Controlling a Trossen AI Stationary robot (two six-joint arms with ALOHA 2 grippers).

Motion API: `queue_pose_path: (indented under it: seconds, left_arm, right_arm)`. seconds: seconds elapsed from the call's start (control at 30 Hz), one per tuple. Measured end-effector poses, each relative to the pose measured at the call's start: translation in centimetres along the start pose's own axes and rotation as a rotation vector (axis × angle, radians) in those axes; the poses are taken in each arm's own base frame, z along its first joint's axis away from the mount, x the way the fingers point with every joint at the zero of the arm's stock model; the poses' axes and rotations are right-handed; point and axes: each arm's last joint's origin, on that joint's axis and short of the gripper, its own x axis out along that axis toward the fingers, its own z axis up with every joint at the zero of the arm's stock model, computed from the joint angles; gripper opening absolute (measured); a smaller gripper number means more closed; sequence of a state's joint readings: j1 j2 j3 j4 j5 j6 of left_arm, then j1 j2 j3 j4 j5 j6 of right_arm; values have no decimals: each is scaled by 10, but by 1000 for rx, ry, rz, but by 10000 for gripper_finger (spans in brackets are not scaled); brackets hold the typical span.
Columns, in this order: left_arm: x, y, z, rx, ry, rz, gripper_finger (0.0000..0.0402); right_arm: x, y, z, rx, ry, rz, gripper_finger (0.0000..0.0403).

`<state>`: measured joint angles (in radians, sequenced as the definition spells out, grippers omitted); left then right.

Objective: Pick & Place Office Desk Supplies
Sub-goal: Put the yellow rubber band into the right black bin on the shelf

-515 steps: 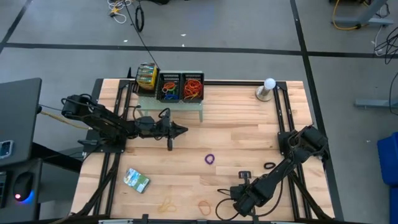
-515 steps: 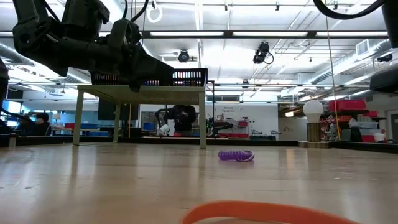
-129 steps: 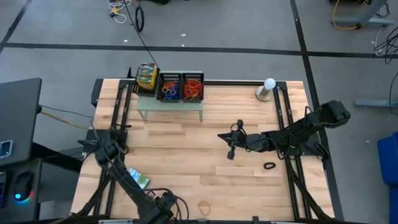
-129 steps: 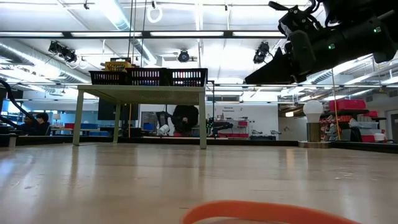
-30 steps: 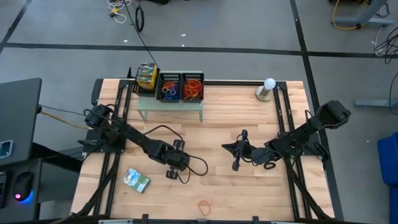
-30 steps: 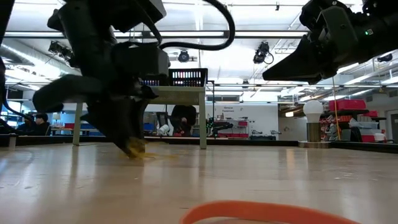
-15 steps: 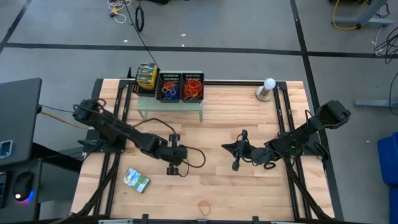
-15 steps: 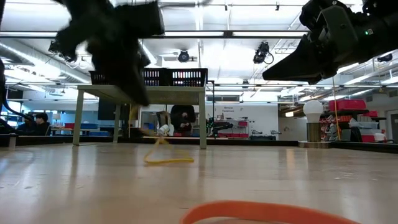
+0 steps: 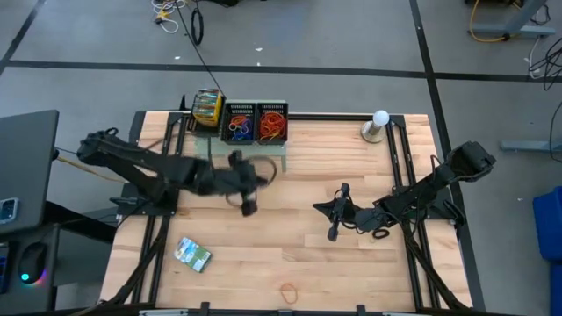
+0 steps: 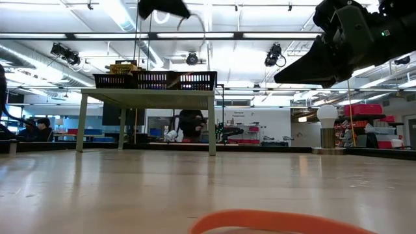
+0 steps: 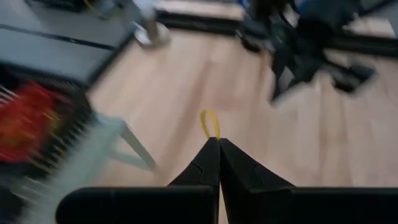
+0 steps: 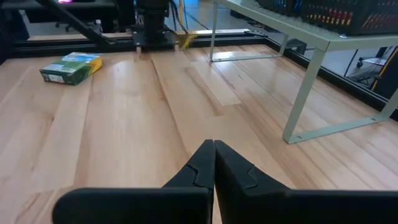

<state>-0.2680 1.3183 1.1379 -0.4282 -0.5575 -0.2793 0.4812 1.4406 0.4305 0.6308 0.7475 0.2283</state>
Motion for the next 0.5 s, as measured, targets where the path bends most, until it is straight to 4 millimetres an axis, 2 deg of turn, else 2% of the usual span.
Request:
queue_pose_path:
  seconds: [0.17, 0.3, 0.4, 0.5]
  left_arm:
    - [-6, 36, 51, -2, -99, 100, 2]
    - [-8, 75, 80, -2, -156, 216, 2]
    - [-4, 105, 90, -1, -164, 279, 2]
    - [8, 131, 88, -12, -139, 291, 2]
  right_arm:
    - [0, 0, 0, 3, -1, 0, 7]
    - [0, 0, 0, 1, -1, 1, 7]
    - [0, 0, 0, 1, -1, 1, 7]
    - [0, 0, 0, 1, -1, 1, 7]
